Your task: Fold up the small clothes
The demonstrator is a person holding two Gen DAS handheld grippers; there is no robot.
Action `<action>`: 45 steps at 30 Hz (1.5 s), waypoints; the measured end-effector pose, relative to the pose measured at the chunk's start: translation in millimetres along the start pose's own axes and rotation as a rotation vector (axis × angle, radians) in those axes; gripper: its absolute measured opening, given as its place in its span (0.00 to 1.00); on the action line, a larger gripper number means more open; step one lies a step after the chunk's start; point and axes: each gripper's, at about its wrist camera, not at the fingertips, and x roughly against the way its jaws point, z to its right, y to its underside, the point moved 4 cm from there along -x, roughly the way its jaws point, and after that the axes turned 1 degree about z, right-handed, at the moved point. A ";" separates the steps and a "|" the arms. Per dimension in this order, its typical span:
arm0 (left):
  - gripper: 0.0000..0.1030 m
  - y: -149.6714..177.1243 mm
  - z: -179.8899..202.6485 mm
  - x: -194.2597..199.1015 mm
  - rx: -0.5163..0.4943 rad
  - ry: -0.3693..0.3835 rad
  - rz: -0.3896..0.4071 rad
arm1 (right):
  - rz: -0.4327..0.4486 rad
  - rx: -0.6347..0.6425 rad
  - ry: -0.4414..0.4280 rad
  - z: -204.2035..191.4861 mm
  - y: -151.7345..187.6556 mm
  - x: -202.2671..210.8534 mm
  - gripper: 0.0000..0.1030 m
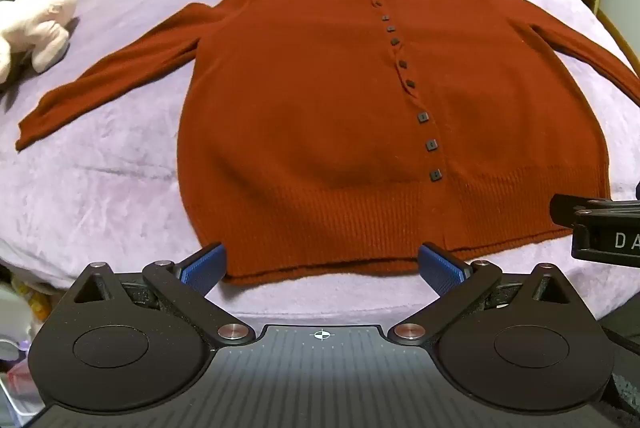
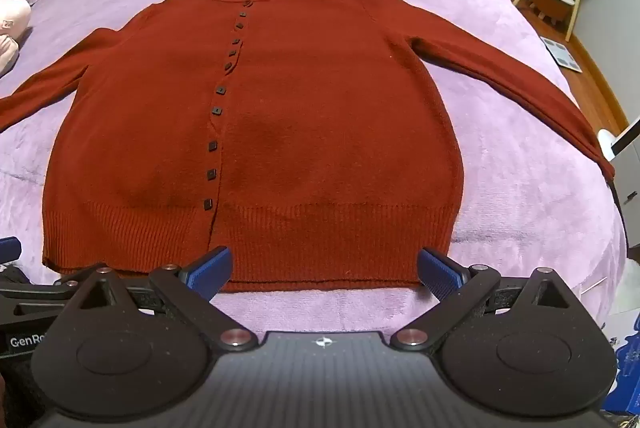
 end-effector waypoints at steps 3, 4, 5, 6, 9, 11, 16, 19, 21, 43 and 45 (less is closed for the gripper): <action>1.00 -1.8 1.4 0.8 -0.001 -0.003 -0.001 | -0.008 0.002 0.004 0.4 -1.0 -0.2 0.96; 1.00 -2.8 1.1 1.9 0.000 -0.002 -0.002 | -0.009 0.002 0.004 0.5 -1.5 -0.4 0.96; 1.00 -4.9 1.9 3.3 0.002 0.000 -0.004 | -0.009 0.001 0.003 0.6 -2.1 -0.4 0.96; 1.00 -4.3 1.4 4.5 0.002 0.002 -0.003 | -0.007 0.001 0.003 0.7 -2.9 -0.4 0.96; 1.00 -3.6 1.3 5.1 0.002 0.006 -0.001 | -0.002 0.000 0.002 3.7 -1.5 0.1 0.96; 1.00 -1.5 0.5 3.7 0.000 0.011 0.004 | 0.000 0.000 0.003 2.5 -1.2 -0.5 0.96; 1.00 -0.5 0.8 3.1 0.004 0.012 0.003 | 0.000 0.002 0.004 1.6 -0.3 0.4 0.96; 1.00 0.1 0.6 2.6 0.011 0.016 -0.001 | 0.000 0.003 0.002 1.7 -0.5 0.8 0.96; 1.00 0.6 0.6 3.0 0.014 0.016 -0.002 | -0.001 0.002 0.002 1.5 -0.5 0.7 0.96; 1.00 1.2 -1.8 5.7 0.030 0.035 -0.005 | 0.002 0.009 0.000 -0.9 -0.4 2.5 0.96; 1.00 1.2 -2.4 5.2 0.033 0.036 -0.009 | 0.002 0.010 0.001 -1.0 -1.0 2.1 0.96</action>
